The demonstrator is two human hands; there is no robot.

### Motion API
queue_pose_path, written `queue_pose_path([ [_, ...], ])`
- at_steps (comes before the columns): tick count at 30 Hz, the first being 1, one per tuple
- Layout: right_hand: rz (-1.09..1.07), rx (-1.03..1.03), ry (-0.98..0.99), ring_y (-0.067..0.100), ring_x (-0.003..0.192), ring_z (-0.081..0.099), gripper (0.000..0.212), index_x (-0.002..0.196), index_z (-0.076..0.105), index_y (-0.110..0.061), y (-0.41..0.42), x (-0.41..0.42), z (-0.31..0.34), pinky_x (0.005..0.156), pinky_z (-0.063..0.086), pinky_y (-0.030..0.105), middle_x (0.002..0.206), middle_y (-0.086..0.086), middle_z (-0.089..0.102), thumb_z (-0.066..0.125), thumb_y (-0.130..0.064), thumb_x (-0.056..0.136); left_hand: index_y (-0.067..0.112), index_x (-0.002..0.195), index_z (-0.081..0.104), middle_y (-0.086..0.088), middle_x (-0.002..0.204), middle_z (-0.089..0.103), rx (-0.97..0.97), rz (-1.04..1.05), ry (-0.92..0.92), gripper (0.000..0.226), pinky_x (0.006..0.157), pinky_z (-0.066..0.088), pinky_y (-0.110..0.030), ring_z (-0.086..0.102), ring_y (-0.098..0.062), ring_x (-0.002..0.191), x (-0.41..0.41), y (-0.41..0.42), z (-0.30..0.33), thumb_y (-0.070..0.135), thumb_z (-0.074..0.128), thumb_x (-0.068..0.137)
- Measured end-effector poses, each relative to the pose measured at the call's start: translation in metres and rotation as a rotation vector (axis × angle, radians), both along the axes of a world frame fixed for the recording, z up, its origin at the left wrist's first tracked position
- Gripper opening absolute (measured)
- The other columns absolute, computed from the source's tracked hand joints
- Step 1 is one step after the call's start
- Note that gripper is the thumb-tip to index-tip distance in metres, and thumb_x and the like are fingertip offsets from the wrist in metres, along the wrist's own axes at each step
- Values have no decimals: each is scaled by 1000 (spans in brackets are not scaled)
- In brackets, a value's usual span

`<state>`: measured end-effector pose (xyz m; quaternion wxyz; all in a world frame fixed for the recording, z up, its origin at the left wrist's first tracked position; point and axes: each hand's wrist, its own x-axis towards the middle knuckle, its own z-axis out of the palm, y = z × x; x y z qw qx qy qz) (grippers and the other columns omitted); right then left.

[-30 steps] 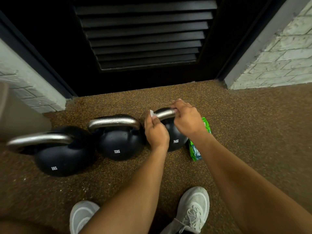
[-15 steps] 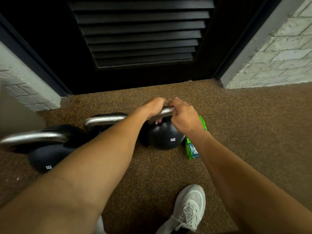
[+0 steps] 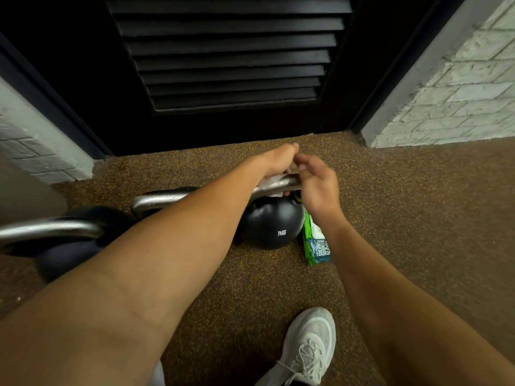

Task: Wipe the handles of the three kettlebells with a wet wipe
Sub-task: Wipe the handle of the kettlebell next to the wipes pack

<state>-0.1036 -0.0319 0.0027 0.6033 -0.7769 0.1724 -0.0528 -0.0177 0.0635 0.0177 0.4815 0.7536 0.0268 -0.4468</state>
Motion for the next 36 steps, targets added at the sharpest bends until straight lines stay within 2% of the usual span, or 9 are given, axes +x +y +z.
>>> queue_pose_path([
  [3,-82,25,15,-2,94,65,32,115,69,-10,-12,7,0,89,52,20,102,-8,70,45,2,97,8,94,52,-19,87,56,25,35,-69,56,69,45,-34,56,-29,82,5,-8,5,52,21,109],
  [7,118,-290,76,10,96,66,37,111,70,-20,-24,14,-2,85,53,27,106,-6,72,48,-1,88,9,110,47,-19,114,51,-15,106,-26,41,89,46,-39,55,-32,110,11,-1,-2,44,25,110],
  [11,-16,-413,130,14,92,64,22,106,71,-18,-30,16,2,82,51,28,100,-1,70,56,-16,91,3,112,64,-14,92,62,-30,17,-8,31,63,44,-32,57,-25,75,13,17,-7,26,46,100],
  [14,-316,-134,371,20,79,64,15,92,63,-13,-28,6,2,73,53,34,93,6,67,53,-25,94,16,100,80,-6,105,74,46,-101,-159,21,86,56,-37,69,-23,95,14,31,-11,12,65,85],
  [17,-268,457,710,30,82,68,49,97,61,1,-20,0,-1,75,56,38,94,18,70,47,-46,97,25,107,78,0,118,73,116,-133,-280,20,102,51,-35,65,-19,111,1,39,-12,15,64,97],
  [19,-247,657,741,32,93,67,64,103,60,5,-14,-1,-5,83,55,39,102,21,69,45,-57,96,27,113,77,5,118,70,126,-120,-349,21,101,46,-32,61,-16,113,-10,40,-13,20,61,101],
  [24,-419,789,592,24,77,61,50,110,63,-1,2,1,-13,65,53,31,87,11,64,58,-46,91,27,122,74,12,108,66,91,-102,-378,23,88,39,-27,56,-4,95,-27,44,-9,28,63,101],
  [28,-495,804,565,19,60,52,34,106,65,-11,10,-6,-20,57,41,26,69,6,57,54,-38,89,31,111,78,17,108,69,63,-109,-328,17,97,45,-32,60,-4,102,-39,49,-11,29,72,94],
  [36,-715,811,451,20,77,57,21,92,63,-19,33,-74,-35,59,37,27,89,4,64,54,-38,85,18,96,78,2,100,76,123,-150,-296,6,76,52,-27,69,-17,97,-83,49,-26,20,73,94],
])
